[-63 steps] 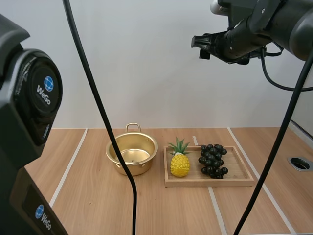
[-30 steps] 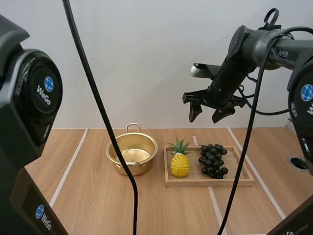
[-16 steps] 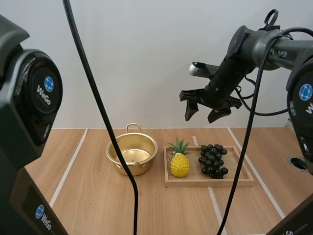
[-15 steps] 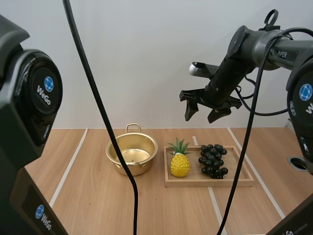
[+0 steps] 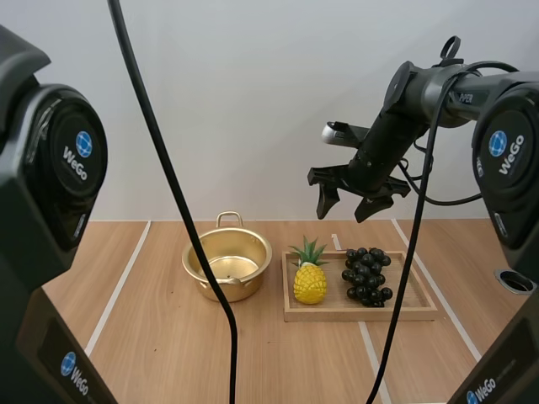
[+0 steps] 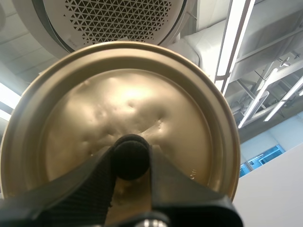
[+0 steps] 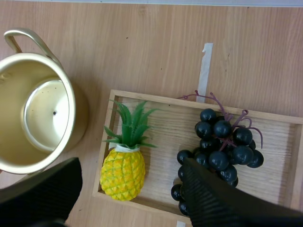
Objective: Open the pot, put the pineapple inside, and close it
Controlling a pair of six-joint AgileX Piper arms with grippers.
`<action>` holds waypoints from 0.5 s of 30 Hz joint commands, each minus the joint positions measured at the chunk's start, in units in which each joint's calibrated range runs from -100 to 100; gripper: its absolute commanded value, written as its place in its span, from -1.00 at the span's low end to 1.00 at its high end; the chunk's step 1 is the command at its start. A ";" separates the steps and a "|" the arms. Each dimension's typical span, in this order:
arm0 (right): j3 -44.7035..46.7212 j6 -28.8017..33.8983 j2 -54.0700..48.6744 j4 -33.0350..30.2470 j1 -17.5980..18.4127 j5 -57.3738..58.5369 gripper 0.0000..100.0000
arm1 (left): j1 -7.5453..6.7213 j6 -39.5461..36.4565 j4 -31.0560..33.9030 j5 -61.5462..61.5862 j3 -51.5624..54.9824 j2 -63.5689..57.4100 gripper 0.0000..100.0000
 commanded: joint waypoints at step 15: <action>2.76 -14.09 7.43 14.85 0.00 0.46 1.00 | -0.06 -0.30 -0.81 -1.23 -0.28 0.01 -1.00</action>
